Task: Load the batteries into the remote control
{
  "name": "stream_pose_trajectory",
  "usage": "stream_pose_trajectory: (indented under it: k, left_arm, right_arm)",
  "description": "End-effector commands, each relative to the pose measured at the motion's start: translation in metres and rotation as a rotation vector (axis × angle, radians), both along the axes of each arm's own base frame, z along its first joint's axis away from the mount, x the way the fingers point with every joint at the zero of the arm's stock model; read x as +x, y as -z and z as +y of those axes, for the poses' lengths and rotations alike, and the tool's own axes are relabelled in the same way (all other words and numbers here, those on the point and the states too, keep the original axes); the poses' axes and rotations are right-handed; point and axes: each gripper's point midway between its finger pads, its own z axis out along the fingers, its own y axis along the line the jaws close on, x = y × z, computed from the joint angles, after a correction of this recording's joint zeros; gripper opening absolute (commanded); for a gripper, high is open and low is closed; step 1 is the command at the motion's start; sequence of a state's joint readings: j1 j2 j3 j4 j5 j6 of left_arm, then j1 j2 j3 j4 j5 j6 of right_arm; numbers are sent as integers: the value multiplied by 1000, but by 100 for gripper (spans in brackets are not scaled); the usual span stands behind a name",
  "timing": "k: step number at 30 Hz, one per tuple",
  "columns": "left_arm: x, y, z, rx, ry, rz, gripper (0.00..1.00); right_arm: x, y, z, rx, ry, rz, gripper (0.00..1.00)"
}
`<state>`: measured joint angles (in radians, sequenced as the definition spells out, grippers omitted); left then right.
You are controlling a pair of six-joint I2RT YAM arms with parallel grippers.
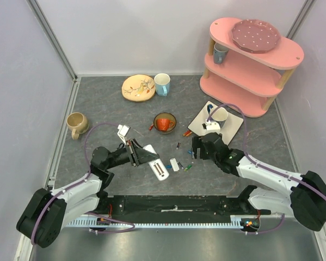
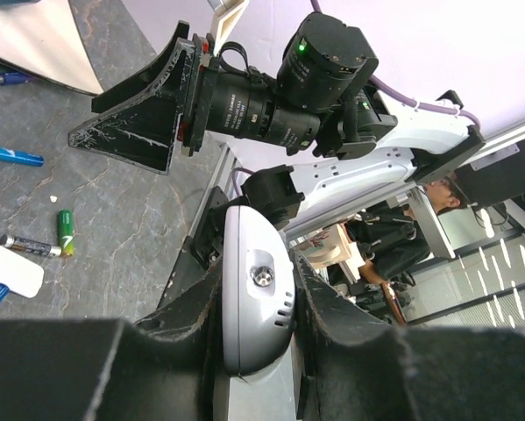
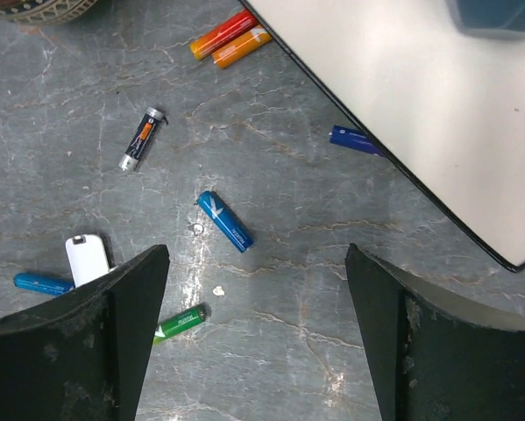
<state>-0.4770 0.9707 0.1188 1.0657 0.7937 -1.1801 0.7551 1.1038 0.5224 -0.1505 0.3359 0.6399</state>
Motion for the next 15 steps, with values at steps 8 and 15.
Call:
stream_pose_trajectory:
  k: [8,15]
  left_arm:
    - [15,32,4,118,-93,103,2]
    - [20,44,6,140,-127,145,2]
  right_arm:
    - [18,-11,24,-84,-166,-39,79]
    - [25,6,37,-149,-233,-16,69]
